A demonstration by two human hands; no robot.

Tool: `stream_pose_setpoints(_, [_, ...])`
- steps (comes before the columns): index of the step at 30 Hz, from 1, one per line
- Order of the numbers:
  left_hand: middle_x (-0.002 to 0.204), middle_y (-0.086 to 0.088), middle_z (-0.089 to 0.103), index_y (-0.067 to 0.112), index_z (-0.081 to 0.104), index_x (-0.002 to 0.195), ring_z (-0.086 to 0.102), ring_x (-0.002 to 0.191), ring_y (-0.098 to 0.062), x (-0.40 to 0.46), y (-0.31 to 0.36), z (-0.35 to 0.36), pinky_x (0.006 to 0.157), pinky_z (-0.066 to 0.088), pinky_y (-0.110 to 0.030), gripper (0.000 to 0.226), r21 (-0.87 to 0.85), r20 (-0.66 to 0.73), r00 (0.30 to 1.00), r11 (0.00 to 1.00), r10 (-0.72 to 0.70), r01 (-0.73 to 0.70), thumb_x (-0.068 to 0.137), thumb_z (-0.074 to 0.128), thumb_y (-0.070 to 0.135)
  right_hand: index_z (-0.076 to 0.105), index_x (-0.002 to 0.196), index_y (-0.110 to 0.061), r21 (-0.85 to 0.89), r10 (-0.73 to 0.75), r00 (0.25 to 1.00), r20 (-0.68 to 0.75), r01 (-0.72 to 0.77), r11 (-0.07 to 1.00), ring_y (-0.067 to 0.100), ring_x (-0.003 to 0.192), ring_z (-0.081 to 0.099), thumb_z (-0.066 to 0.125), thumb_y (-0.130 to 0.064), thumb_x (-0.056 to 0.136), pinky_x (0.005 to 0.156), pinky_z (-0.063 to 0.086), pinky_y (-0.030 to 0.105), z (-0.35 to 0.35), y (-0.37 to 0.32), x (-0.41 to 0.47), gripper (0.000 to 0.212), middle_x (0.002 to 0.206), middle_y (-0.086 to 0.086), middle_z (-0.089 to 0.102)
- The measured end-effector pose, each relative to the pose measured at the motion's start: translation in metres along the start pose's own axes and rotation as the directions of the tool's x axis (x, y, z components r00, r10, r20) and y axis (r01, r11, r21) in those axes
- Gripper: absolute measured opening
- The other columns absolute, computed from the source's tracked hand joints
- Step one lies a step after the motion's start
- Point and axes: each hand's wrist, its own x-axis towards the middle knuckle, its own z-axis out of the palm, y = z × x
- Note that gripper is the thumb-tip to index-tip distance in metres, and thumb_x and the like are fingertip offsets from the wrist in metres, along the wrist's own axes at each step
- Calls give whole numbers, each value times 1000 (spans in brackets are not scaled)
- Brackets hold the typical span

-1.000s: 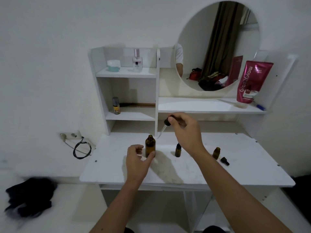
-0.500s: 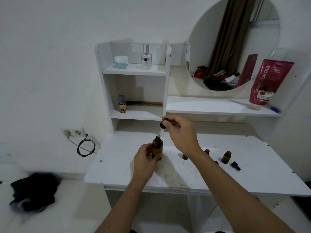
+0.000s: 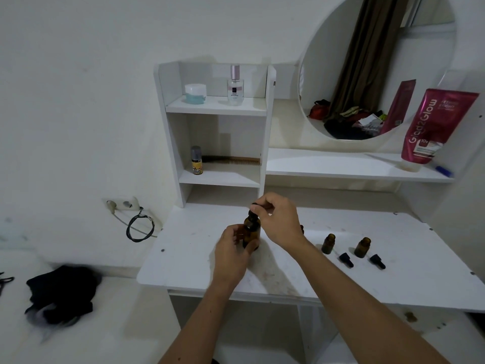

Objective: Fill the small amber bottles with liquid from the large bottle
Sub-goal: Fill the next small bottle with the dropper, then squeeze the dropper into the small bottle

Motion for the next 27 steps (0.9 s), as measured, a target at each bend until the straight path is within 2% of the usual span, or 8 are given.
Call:
stream_pose_setpoints(5, [115, 21, 65, 29, 57, 124, 61, 104, 2, 1, -3, 2, 91, 47, -15, 45, 5, -4, 1000, 1000, 8, -8, 85, 80, 36, 72, 81, -14, -19, -18, 1000, -24, 17, 1000, 5, 76, 65, 74, -17, 91, 72, 53, 17, 4, 5, -1, 11, 78, -9, 70])
stream_pose_setpoints(11, [118, 17, 64, 28, 56, 125, 61, 106, -5, 2, -5, 3, 96, 50, -22, 46, 40, -14, 1000, 999, 10, -9, 86, 79, 36, 78, 94, -19, 1, 27, 1000, 6, -27, 1000, -2, 80, 68, 73, -23, 93, 74, 49, 8, 1, 2, -3, 7, 85, -11, 74])
stream_pose_setpoints(15, [119, 17, 63, 30, 55, 125, 62, 103, -3, 0, -2, 2, 83, 44, -11, 45, 81, -6, 1000, 997, 8, -7, 87, 77, 39, 77, 101, -18, 10, 23, 1000, -4, -23, 1000, -5, 83, 67, 70, -22, 95, 76, 48, 5, -4, -7, -4, 10, 90, -11, 74])
stream_pose_setpoints(18, [123, 15, 61, 29, 53, 129, 61, 101, -4, -4, 1, 1, 82, 48, -17, 47, 147, -12, 999, 989, 33, -31, 89, 74, 42, 76, 105, -17, 98, 18, 997, -75, -10, 995, -13, 85, 66, 69, -17, 96, 77, 48, 2, -12, -18, -6, 11, 88, -19, 70])
stream_pose_setpoints(21, [124, 13, 60, 27, 51, 131, 61, 102, -6, -7, 3, 0, 83, 51, -21, 49, 173, -18, 999, 984, 38, -34, 90, 73, 42, 76, 109, -16, 197, -7, 989, -145, 36, 980, -11, 89, 68, 69, -15, 97, 82, 51, 5, -23, -33, -6, 14, 93, -18, 72])
stream_pose_setpoints(24, [122, 12, 59, 24, 45, 136, 60, 101, -7, -9, 5, -3, 76, 47, -15, 59, 120, -16, 1000, 993, -8, 10, 88, 76, 38, 76, 110, -14, 222, -44, 982, -184, 86, 971, -10, 89, 68, 68, -14, 97, 82, 50, 4, -37, -48, -7, 15, 95, -15, 74])
stream_pose_setpoints(27, [116, 8, 58, 21, 44, 131, 59, 96, -11, -11, 6, -3, 73, 46, -15, 63, 43, -55, 996, 996, -71, 73, 83, 83, 32, 75, 110, -15, 217, -73, 975, -208, 119, 969, -9, 92, 68, 67, -16, 98, 82, 49, 4, -54, -51, -12, 15, 98, -14, 74])
